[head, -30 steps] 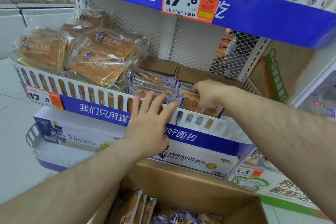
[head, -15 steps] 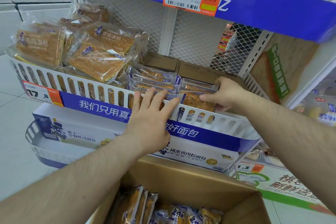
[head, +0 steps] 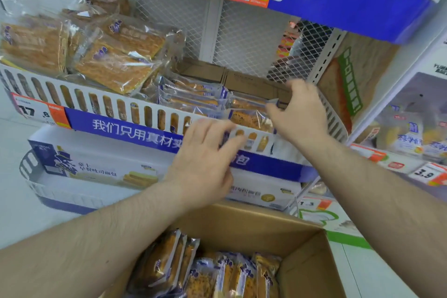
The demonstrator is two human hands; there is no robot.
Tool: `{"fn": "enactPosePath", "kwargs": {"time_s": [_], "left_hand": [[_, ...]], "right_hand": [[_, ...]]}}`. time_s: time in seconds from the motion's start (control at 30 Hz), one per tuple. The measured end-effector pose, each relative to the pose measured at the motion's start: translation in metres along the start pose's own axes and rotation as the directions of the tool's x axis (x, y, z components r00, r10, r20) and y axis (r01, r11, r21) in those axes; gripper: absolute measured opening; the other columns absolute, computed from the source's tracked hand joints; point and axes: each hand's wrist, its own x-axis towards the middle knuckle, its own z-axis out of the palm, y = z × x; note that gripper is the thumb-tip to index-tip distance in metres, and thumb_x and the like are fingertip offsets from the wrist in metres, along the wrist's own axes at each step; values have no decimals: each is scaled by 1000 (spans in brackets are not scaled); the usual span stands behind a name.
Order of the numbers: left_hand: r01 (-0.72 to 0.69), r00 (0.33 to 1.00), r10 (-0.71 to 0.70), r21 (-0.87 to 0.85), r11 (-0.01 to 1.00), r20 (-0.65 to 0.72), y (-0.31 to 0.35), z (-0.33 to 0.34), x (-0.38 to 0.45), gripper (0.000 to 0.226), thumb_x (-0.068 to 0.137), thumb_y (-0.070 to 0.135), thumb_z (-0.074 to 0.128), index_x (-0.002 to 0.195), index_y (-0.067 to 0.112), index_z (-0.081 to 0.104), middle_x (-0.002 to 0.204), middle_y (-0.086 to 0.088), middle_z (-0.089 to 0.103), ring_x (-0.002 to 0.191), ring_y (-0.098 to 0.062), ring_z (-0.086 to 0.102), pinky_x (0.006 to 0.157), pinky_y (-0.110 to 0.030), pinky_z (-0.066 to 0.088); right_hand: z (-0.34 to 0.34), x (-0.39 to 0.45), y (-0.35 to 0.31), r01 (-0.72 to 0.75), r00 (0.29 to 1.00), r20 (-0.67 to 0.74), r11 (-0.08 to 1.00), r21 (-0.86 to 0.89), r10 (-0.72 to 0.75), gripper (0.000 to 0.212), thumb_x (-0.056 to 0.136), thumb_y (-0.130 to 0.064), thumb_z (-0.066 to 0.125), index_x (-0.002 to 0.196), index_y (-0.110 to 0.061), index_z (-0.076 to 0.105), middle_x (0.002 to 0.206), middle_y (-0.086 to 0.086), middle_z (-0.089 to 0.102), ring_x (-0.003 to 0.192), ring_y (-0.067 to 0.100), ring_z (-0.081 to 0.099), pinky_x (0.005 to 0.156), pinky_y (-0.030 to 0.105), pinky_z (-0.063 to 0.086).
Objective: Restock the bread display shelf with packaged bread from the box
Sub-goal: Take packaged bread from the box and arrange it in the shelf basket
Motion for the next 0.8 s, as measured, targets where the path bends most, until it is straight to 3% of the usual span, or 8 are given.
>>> {"fn": "enactPosePath", "kwargs": {"time_s": [0.13,0.23,0.27,0.33,0.4,0.5,0.63,0.8], "left_hand": [[-4,885,97,-201,980,455,35,17,-33,50,86,31,61,134,24,51,130,2,51,122,-18,46,107,-38,37],[71,674,73,-162,984,736,34,35,-53,46,87,33,60,131,24,51,127,1,56,120,-20,51,105,-40,41],[104,589,51,-138,985,806,33,39,-59,46,88,32,60,132,23,51,126,1,56,117,-21,53,102,-41,44],[198,446,17,-117,973,895,30,47,-69,44,91,30,58,134,23,51,125,1,56,113,-21,55,97,-42,48],[263,387,16,-127,956,922,30,53,-73,40,91,27,57,131,23,53,120,3,58,106,-19,57,94,-41,50],[317,346,22,-139,938,938,33,59,-78,39,91,27,57,130,23,53,114,6,59,103,-17,58,94,-39,50],[344,313,21,-134,929,949,37,62,-83,39,93,27,55,132,22,51,107,7,58,101,-16,57,94,-38,50],[300,258,36,-115,947,965,37,63,-89,37,94,27,52,131,25,52,114,3,60,102,-17,58,94,-40,50]], "right_hand": [[-1,-96,4,461,857,-323,877,136,-401,12,85,-15,63,87,-4,63,84,-1,55,77,7,47,66,13,37],[34,-160,30,67,993,80,969,238,-89,10,83,-19,62,75,-16,59,71,-6,58,68,12,52,60,26,43],[51,-175,43,-148,945,312,978,145,97,10,84,-23,63,76,-19,58,72,-6,58,70,15,55,62,29,42],[86,-204,73,-490,625,628,859,-148,464,22,84,-38,64,94,-18,59,86,-3,60,80,20,58,68,29,46],[114,-235,90,-659,297,690,665,-351,659,74,75,-61,69,128,-14,49,115,7,58,102,26,58,84,34,50],[148,-281,89,-690,98,645,519,-505,758,141,48,-87,69,155,-17,9,154,19,23,140,40,30,109,50,38],[176,-310,83,-682,72,620,492,-541,781,153,33,-88,71,153,-25,2,153,19,22,139,42,31,107,59,37],[168,-299,105,-571,165,702,647,-505,693,127,66,-51,82,154,-39,-9,153,18,27,124,35,52,85,40,53]]}}
